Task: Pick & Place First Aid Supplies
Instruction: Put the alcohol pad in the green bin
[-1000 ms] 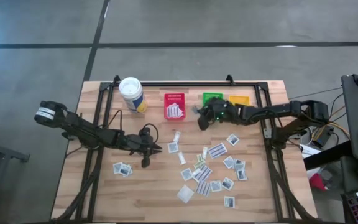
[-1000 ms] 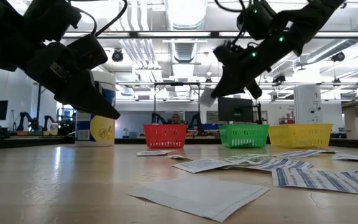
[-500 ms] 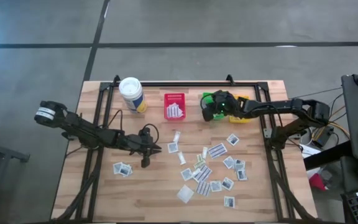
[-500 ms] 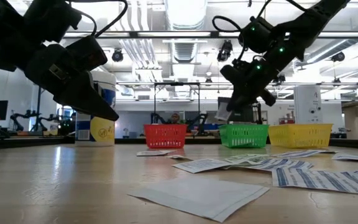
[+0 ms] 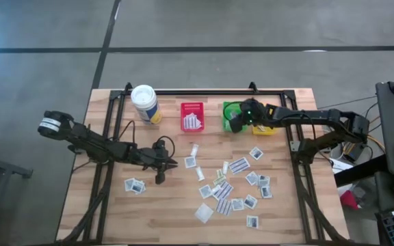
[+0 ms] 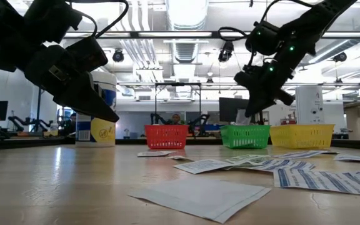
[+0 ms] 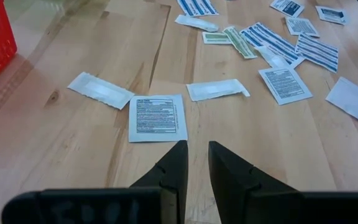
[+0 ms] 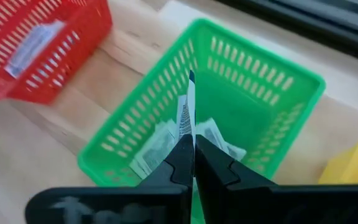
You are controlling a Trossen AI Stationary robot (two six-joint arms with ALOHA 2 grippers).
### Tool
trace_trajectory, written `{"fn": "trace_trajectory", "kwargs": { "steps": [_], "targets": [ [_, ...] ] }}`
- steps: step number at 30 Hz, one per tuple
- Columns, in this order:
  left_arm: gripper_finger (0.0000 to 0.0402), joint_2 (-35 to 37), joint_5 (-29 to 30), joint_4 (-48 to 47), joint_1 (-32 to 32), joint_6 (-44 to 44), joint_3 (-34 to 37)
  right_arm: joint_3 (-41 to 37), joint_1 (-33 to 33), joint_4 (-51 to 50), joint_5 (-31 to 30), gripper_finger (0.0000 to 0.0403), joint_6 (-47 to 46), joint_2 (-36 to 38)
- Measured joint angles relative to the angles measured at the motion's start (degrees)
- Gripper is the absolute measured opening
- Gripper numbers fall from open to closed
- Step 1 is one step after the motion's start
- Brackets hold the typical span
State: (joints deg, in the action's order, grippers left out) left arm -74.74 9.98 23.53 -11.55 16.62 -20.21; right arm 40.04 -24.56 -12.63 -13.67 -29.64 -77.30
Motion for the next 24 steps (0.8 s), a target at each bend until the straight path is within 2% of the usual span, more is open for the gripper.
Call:
{"fn": "trace_trajectory", "kwargs": {
  "steps": [24],
  "targets": [
    [0.0064,0.00,-0.02,0.00,0.00,0.07,0.00,-2.99,0.02,0.07,0.39,0.0010,-5.06,-0.87]
  ]
}}
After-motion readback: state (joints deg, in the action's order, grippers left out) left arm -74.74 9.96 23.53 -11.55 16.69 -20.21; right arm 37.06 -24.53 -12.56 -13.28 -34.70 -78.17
